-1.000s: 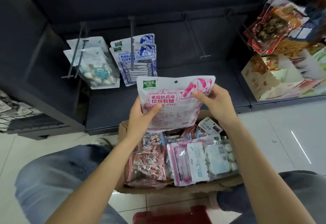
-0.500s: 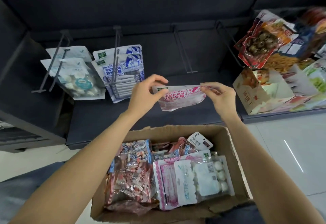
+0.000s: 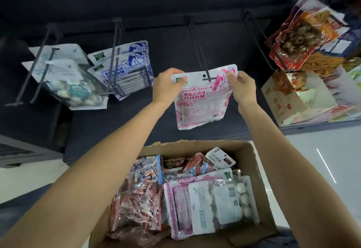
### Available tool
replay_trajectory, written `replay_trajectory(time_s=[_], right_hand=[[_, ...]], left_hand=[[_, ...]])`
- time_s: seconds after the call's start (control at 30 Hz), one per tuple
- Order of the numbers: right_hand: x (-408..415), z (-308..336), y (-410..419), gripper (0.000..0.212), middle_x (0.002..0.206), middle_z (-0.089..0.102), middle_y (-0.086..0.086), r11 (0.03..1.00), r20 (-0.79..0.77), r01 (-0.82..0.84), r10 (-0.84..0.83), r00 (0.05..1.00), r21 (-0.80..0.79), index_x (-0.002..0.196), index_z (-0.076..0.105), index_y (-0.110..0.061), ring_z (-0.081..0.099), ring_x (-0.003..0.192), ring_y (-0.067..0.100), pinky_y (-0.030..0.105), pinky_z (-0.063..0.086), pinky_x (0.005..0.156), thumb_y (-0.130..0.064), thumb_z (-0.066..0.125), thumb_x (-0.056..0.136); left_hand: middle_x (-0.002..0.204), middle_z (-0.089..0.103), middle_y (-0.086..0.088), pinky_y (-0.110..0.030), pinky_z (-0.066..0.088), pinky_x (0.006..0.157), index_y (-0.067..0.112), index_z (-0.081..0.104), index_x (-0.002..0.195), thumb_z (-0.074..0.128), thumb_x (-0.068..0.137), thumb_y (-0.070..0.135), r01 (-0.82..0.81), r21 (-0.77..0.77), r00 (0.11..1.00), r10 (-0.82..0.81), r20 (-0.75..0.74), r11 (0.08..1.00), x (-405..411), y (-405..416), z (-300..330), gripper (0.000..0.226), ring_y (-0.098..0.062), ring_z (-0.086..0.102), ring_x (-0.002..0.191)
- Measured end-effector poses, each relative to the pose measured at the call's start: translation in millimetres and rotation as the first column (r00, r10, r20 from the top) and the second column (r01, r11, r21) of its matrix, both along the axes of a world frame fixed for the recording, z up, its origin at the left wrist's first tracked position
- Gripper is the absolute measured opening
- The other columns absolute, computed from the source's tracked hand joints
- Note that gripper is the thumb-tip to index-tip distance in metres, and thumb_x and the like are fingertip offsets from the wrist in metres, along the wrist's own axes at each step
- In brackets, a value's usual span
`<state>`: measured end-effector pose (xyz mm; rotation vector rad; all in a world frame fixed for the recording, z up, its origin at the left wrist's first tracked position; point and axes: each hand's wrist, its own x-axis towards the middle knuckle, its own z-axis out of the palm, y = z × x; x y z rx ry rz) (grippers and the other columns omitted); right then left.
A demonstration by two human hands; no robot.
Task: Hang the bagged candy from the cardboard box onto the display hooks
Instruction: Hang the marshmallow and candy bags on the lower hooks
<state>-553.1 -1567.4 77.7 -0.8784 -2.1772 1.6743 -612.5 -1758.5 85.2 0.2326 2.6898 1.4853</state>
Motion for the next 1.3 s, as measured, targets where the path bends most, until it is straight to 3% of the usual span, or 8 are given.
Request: replay_trajectory(time_s=[0.27, 0.47, 0.63, 0.7, 0.8, 0.93, 1.1, 1.3], right_hand=[[52, -3, -34, 0.047, 0.126, 0.045, 0.002, 0.959, -0.102, 0.111, -0.087, 0.991, 0.260, 0.130, 0.041, -0.018, 0.051, 0.099, 0.009, 0.024, 0.046, 0.086, -0.033, 0.062, 0.090], [72, -8, -64, 0.046, 0.108, 0.066, 0.006, 0.973, 0.058, 0.039, -0.027, 0.998, -0.228, 0.116, 0.046, -0.013, 0.069, 0.089, 0.015, 0.033, 0.058, 0.082, -0.040, 0.067, 0.086], [70, -10, -49, 0.035, 0.105, 0.070, 0.006, 0.979, 0.166, -0.088, 0.057, 0.984, 0.185, 0.115, 0.059, -0.007, 0.062, 0.082, 0.008, 0.009, 0.047, 0.061, -0.003, 0.070, 0.081], [67, -10, -42, 0.028, 0.106, 0.071, 0.006, 0.954, 0.139, -0.159, 0.127, 0.982, 0.255, 0.111, 0.066, -0.005, 0.061, 0.082, 0.006, 0.005, 0.048, 0.060, -0.004, 0.069, 0.084], [55, -3, -46, 0.022, 0.102, 0.073, 0.005, 0.868, 0.056, -0.280, 0.283, 0.958, 0.410, 0.108, 0.071, -0.007, 0.066, 0.084, 0.011, 0.005, 0.048, 0.066, -0.003, 0.064, 0.087], [36, -8, -61, 0.020, 0.086, 0.074, 0.009, 0.739, 0.044, -0.412, 0.462, 0.886, 0.533, 0.099, 0.075, -0.008, 0.069, 0.074, 0.024, 0.033, 0.055, 0.067, -0.003, 0.059, 0.087], [32, -25, -67, 0.026, 0.088, 0.074, 0.011, 0.555, 0.188, -0.518, 0.544, 0.818, 0.651, 0.100, 0.075, -0.014, 0.068, 0.078, 0.032, 0.041, 0.054, 0.071, -0.002, 0.057, 0.085], [35, -4, -41, 0.010, 0.069, 0.070, -0.003, 0.678, -0.021, -0.189, 0.288, 0.957, 0.710, 0.084, 0.072, -0.018, 0.064, 0.061, 0.017, 0.033, 0.052, 0.059, -0.027, 0.068, 0.083]], left_hand=[[0.092, 0.070, 0.011, -0.018, 0.049, 0.071, 0.020, 0.067, 0.092, 0.063, 0.089, 0.019, 0.241, -0.142, 0.896, -0.276, -0.349, 0.960, 35, -16, -1, 0.005, -0.002, 0.063, 0.082], [0.079, 0.071, 0.008, -0.026, 0.051, 0.055, 0.020, 0.071, 0.085, 0.070, 0.082, 0.019, 0.369, -0.346, 0.669, -0.505, -0.545, 0.862, 76, -10, -24, 0.004, -0.013, 0.068, 0.070], [0.089, 0.074, 0.006, -0.023, 0.053, 0.068, 0.021, 0.074, 0.096, 0.066, 0.085, 0.035, 0.528, -0.325, 0.703, -0.619, -0.350, 0.784, 103, -3, -19, 0.020, -0.009, 0.067, 0.075], [0.108, 0.070, 0.004, -0.033, 0.050, 0.089, 0.023, 0.069, 0.111, 0.055, 0.093, 0.041, 0.517, -0.221, 0.815, -0.555, -0.169, 0.827, 88, -5, -14, 0.030, -0.011, 0.063, 0.098], [0.139, 0.049, 0.003, -0.041, 0.034, 0.109, 0.023, 0.053, 0.132, 0.058, 0.093, 0.025, 0.328, -0.288, 0.884, -0.400, -0.242, 0.899, 55, -10, -11, 0.040, -0.018, 0.039, 0.131], [0.149, 0.036, -0.004, -0.047, 0.028, 0.109, 0.021, 0.053, 0.132, 0.068, 0.081, 0.008, 0.253, -0.558, 0.761, -0.518, -0.390, 0.791, 23, -16, -4, 0.055, -0.027, 0.027, 0.139], [0.134, 0.055, 0.001, -0.041, 0.030, 0.106, 0.022, 0.064, 0.118, 0.069, 0.082, 0.017, 0.407, -0.731, 0.577, -0.774, -0.259, 0.548, 3, -33, -12, 0.037, -0.022, 0.041, 0.129], [0.089, 0.068, 0.005, -0.026, 0.040, 0.073, 0.017, 0.066, 0.092, 0.057, 0.094, 0.030, 0.333, -0.462, 0.752, -0.527, -0.395, 0.822, 3, -30, -9, 0.016, -0.014, 0.061, 0.077]])
